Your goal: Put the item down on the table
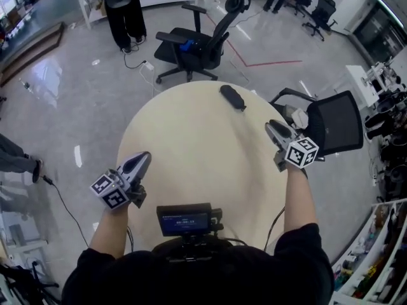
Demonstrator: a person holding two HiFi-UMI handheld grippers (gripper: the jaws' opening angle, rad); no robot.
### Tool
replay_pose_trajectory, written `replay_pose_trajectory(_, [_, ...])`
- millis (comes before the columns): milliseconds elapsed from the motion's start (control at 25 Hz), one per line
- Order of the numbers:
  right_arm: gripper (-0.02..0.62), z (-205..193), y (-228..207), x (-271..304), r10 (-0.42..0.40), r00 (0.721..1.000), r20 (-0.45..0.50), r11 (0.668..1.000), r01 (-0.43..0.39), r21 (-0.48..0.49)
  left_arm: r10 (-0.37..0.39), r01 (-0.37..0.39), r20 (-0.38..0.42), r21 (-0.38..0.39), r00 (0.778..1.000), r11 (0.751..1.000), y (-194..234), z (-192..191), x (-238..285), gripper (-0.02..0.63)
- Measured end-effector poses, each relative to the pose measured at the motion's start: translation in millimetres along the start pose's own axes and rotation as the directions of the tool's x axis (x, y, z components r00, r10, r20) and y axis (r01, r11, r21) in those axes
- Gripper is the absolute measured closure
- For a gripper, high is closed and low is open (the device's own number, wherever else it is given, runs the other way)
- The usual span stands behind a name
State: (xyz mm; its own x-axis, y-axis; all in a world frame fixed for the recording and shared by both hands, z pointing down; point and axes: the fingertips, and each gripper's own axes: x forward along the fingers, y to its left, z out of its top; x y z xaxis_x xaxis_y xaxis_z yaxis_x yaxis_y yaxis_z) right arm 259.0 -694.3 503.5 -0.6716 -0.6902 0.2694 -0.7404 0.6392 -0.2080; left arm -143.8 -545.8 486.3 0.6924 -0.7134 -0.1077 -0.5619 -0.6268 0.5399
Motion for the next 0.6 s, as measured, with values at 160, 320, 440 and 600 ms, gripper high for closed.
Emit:
replay_pose_trajectory(160, [0.550, 15, 47, -44, -0.023, 0.999, 0.029, 1.000, 0.023, -0.004, -0.040, 0.040, 0.013, 0.028, 0.999, 0.999, -26, 18, -14, 0.604])
replay_pose_trajectory(320, [0.591, 20, 66, -64, -0.049, 0.997, 0.058, 0.999, 0.048, 0.023, -0.063, 0.064, -0.005, 0.017, 0.998, 0.998, -26, 22, -10, 0.604])
replay_pose_trajectory(440, [0.591, 24, 85, -87, -0.061, 0.994, 0.089, 0.997, 0.056, 0.058, -0.068, 0.069, -0.026, 0.016, 0.997, 0.998, -33, 28, -19, 0.604])
replay_pose_trajectory(600, [0.591, 19, 138, -139, -0.059, 0.987, 0.150, 0.996, 0.047, 0.081, -0.070, 0.072, -0.026, 0.047, 0.997, 0.996, -65, 29, -59, 0.604])
